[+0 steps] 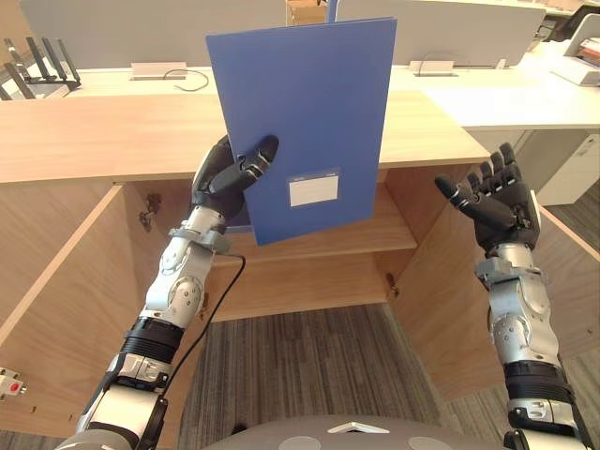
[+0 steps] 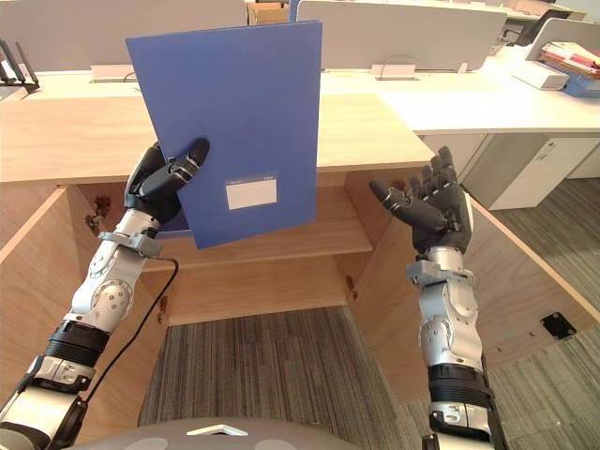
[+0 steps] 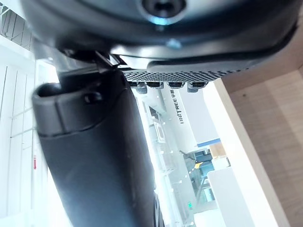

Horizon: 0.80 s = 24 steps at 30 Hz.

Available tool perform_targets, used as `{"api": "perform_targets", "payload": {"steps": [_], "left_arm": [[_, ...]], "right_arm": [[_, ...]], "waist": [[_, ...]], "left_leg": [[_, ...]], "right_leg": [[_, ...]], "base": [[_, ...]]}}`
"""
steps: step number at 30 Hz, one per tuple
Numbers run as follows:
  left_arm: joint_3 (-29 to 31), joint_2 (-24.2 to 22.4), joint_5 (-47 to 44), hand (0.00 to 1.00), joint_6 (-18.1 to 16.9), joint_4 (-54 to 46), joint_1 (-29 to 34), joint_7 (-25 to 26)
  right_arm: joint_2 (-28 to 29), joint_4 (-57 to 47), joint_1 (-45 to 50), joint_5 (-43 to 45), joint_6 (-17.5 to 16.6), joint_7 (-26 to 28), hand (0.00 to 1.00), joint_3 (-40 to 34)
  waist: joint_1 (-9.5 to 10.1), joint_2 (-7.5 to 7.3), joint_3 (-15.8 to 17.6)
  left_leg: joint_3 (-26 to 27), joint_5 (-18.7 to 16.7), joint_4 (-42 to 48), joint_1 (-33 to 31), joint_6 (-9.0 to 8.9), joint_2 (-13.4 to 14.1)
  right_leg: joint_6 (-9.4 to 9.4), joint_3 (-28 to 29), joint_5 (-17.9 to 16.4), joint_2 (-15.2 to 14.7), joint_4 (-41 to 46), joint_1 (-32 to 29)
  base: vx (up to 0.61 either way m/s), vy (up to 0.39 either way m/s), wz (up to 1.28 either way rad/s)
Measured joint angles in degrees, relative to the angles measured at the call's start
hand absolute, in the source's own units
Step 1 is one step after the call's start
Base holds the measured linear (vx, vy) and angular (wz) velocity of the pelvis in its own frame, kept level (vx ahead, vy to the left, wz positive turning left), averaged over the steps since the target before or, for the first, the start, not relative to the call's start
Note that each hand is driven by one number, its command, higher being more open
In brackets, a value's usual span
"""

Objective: Walk over to the cabinet, pick up the folder, carry it to the office cabinet, place the folder inside the office cabinet, then close the office cabinet door

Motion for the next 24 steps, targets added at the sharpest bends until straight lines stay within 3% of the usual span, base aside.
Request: {"api": "perform_targets", "payload": {"steps": [10, 24], "left_arm": [[-8.3, -0.4, -2.1, 0.00, 1.5, 4.6, -8.3, -5.4], [-8.2, -1.2, -5.1, 0.00, 2.2, 9.8, -12.1, -6.3]], "right_arm": [[-3.2, 7.2, -17.6, 13.3, -0.1, 5.6, 1.00, 9.0], [-5.5, 23.0, -32.0, 18.3, 2.3, 10.4, 1.00, 16.7]], "waist": [[1.33, -0.55, 0.1], [1.62, -0.91, 0.0]], "left_leg": [[-0.9, 0.9, 0.0, -0.5, 0.23, 0.0], [-2.8, 2.6, -0.1, -2.3, 0.23, 0.6]], "right_leg": [[0.05, -0.4, 0.1, 0.2, 0.7, -0.2], [-0.18, -2.2, 1.2, 0.8, 0.5, -0.5]], "base": [[-0.03, -0.003, 0.03], [-0.03, -0.005, 0.07]]}}
